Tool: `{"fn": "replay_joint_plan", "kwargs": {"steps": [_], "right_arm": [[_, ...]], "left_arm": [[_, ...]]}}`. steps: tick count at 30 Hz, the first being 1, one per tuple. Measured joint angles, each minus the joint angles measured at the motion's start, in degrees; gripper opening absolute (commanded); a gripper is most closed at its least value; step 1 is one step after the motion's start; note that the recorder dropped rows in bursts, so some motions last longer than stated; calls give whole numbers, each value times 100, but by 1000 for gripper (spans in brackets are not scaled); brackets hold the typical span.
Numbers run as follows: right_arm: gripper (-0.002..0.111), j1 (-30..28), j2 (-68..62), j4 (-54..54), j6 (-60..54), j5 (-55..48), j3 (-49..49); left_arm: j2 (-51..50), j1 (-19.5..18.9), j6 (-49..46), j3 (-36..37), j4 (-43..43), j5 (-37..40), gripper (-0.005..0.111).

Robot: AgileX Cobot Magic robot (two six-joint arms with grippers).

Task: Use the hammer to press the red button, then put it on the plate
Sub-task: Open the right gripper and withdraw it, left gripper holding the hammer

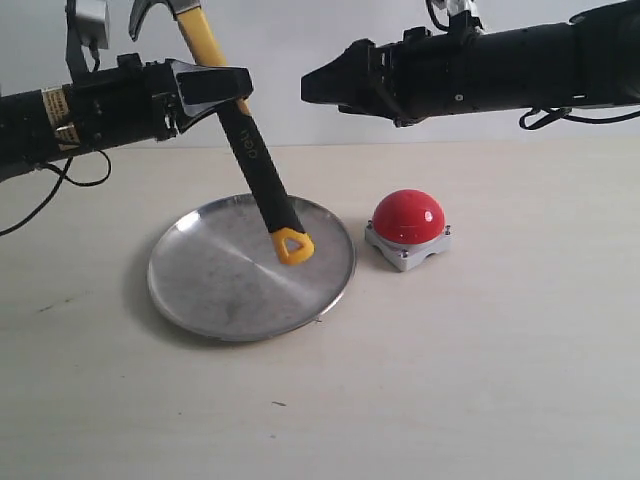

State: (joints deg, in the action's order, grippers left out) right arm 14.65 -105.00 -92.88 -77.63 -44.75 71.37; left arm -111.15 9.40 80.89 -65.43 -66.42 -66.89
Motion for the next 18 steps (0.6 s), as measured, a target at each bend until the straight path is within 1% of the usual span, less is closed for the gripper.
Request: {"fn": "replay_joint_plan", "kwargs": {"steps": [3, 5, 6, 7, 9, 11, 14, 16, 18], "right_arm": [[62, 0, 140, 730, 237, 600, 0], [62, 0, 347, 1737, 839, 828, 0], [62, 0, 505, 2414, 1300, 881, 0], [62, 0, 603, 2800, 1572, 891, 0], [60, 0, 972, 4110, 2524, 914, 0], [56, 0, 1209, 4818, 3067, 914, 0], [55, 0, 1357, 5202, 3334, 803, 0], [55, 0, 1407, 5273, 3400, 750, -17], [54, 0, 1461, 5347, 3429, 728, -84]], "left_arm": [[0, -77, 260, -167, -528, -34, 0], [0, -170, 467, -349, -976, -49, 0], [0, -235, 682, -524, -1332, -48, 0], [0, -264, 802, -602, -1511, -48, 0], [0, -319, 1174, -966, -2081, 109, 0], [12, -334, 1484, -1211, -2637, 325, 0], [102, -334, 1872, -1402, -3293, 548, 0], [168, -334, 2015, -1445, -3527, 658, 0], [232, -344, 2093, -1469, -3587, 682, 0]]}}
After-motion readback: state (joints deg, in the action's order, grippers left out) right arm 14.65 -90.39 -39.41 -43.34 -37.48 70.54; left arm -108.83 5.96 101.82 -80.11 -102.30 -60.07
